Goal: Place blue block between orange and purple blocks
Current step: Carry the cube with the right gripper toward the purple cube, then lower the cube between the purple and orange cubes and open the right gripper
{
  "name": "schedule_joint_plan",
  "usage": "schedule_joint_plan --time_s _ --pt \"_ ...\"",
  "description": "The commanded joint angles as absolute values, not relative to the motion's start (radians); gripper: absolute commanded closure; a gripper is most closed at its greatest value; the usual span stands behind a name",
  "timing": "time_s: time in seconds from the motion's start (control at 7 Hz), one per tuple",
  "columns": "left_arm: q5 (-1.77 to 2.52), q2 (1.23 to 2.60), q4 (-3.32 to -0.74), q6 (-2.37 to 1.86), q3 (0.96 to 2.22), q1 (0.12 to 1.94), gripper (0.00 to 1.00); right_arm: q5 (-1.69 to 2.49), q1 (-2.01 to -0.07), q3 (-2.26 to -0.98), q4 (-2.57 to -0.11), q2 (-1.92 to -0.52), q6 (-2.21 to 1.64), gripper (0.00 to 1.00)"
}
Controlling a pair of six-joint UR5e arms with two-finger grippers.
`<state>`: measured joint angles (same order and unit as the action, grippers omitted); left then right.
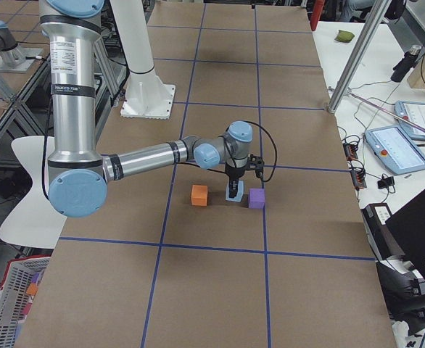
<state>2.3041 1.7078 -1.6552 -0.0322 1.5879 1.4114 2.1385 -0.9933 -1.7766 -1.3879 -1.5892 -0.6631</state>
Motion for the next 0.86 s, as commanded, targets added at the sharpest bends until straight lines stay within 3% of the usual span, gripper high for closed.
schedule_joint_plan --time_s 0.0,0.43,0.57,0.71 --pt "2.304 1.709 -1.655 -0.032 1.589 1.411 0.0 2.158 -0.965 -1.757 -1.387 -1.594 -0.664 1.0" --pt "2.304 1.709 -1.655 -0.032 1.589 1.411 0.0 2.157 -0.945 -1.736 -1.385 -1.594 -0.663 1.0" --pt "2.304 1.709 -1.655 -0.032 1.589 1.411 0.0 2.155 -0.945 -1.738 -1.384 -1.594 -0.663 0.03" --pt "2.304 1.709 -1.655 -0.032 1.589 1.411 0.0 2.155 -0.946 -1.75 -1.382 -1.592 -0.661 0.0"
